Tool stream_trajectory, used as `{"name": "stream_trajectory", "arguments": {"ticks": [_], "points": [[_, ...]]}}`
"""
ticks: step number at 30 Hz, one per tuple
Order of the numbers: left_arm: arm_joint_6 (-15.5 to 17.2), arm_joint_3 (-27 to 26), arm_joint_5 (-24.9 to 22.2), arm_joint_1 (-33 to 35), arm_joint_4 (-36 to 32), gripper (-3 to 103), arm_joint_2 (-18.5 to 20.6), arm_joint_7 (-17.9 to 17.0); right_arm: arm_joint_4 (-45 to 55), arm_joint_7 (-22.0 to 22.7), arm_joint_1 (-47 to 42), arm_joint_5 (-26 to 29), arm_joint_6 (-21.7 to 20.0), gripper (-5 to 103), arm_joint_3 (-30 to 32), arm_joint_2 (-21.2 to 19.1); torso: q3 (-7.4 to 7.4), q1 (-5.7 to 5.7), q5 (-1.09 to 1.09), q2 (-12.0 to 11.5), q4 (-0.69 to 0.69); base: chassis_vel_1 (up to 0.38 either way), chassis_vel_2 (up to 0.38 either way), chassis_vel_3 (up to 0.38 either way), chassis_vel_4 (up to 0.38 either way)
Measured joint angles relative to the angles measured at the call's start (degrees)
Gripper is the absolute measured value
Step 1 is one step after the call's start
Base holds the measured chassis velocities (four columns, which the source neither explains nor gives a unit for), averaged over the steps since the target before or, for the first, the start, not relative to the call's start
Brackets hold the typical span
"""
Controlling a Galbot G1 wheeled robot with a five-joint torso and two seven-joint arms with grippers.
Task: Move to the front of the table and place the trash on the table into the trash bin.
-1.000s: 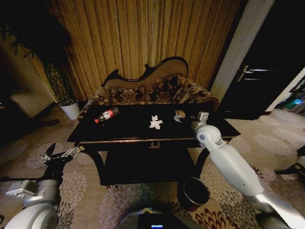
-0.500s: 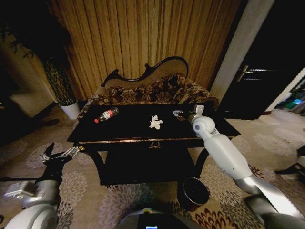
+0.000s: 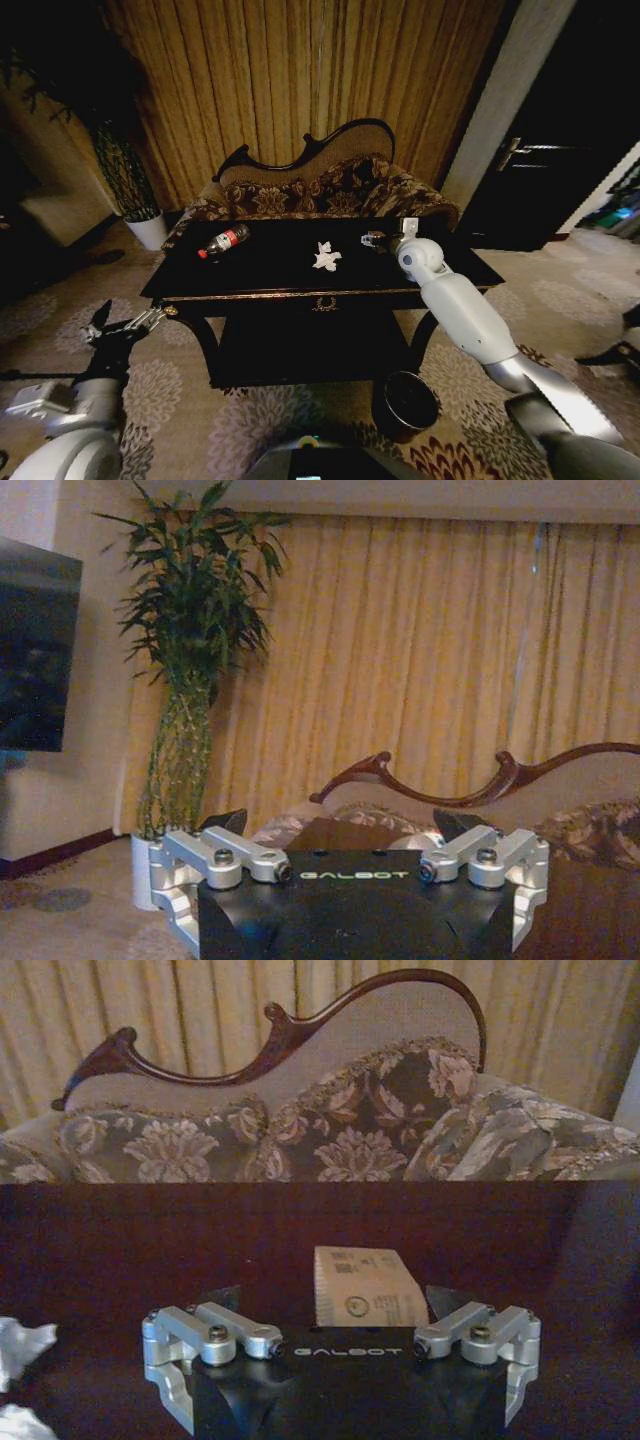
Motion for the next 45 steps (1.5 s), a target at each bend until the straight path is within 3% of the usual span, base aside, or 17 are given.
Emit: {"name": "stream_trajectory", "arguments": {"ticks": [8,17,21,24,29,30,33,35,36,38,40,42,45], "points": [[-0.21,-4.29,-3.47,-0.04,0.00,100,0.49,0.89,-2.19,-0.22,0.27,-1.51,0.23,100,-0.34,0.16,0.00,0.00,0.00,0.00,0.00,0.000,0.000,0.000,0.000],[-0.58,-3.96,-3.51,0.00,0.00,100,0.19,1.21,-3.78,-0.27,0.50,-2.51,1.16,103,-0.59,0.86,0.00,0.00,0.00,0.00,0.00,0.000,0.000,0.000,0.000],[-0.68,-3.89,-3.51,-0.15,0.00,100,0.38,1.25,-4.29,-0.25,0.38,-3.16,1.86,84,-0.62,0.88,0.00,0.00,0.00,0.00,0.00,0.000,0.000,0.000,0.000],[-0.70,-3.65,-3.51,-0.20,0.00,100,0.34,1.37,-4.32,-0.23,0.14,-3.39,2.00,79,-0.62,0.84,0.00,0.00,0.00,0.00,0.00,0.000,0.000,0.000,0.000],[-0.75,-3.33,-3.47,-0.34,0.00,100,0.30,1.59,-4.31,-0.22,-0.35,-3.84,2.29,57,-0.59,0.62,0.00,0.00,0.00,0.00,0.00,0.000,0.000,0.000,0.000],[-0.75,-3.33,-3.47,-0.34,0.00,100,0.30,1.59,-4.31,-0.22,-0.35,-3.84,2.29,57,-0.59,0.62,0.00,0.00,0.00,0.00,0.00,0.000,0.000,0.000,0.000],[-0.77,-3.32,-3.46,-0.40,0.00,100,0.40,1.61,-4.31,-0.22,-0.37,-3.91,2.57,41,-0.57,0.46,0.00,0.00,0.00,0.00,0.00,0.000,0.000,0.000,0.000],[-0.77,-3.32,-3.46,-0.41,0.00,100,0.40,1.62,-4.31,-0.22,-0.37,-3.93,2.62,41,-0.57,0.44,0.00,0.00,0.00,0.00,0.00,0.000,0.000,0.000,0.000],[-0.77,-3.27,-3.44,-0.42,0.00,100,0.37,1.62,-4.25,-0.22,-0.41,-3.95,2.70,30,-0.57,0.38,0.00,0.00,0.00,0.00,0.00,0.000,0.000,0.000,0.000],[-0.78,-3.24,-3.43,-0.42,0.00,100,0.34,1.62,-4.18,-0.22,-0.46,-3.96,2.73,30,-0.57,0.35,0.00,0.00,0.00,0.00,0.00,0.000,0.000,0.000,0.000],[-0.79,-3.14,-3.38,-0.43,0.00,100,0.29,1.63,-3.99,-0.21,-0.61,-3.96,2.81,13,-0.55,0.27,0.00,0.00,0.00,0.00,0.00,0.000,0.000,0.000,0.000],[-0.79,-3.11,-3.36,-0.44,0.00,100,0.28,1.64,-3.93,-0.21,-0.65,-3.96,2.84,13,-0.54,0.26,0.00,0.00,0.00,0.00,0.00,0.000,0.000,0.000,0.000],[-0.81,-3.03,-3.31,-0.43,0.00,100,0.21,1.66,-3.66,-0.19,-0.83,-3.96,2.92,4,-0.48,0.18,0.00,0.00,0.00,0.00,0.00,0.000,0.000,0.000,0.000]]}}
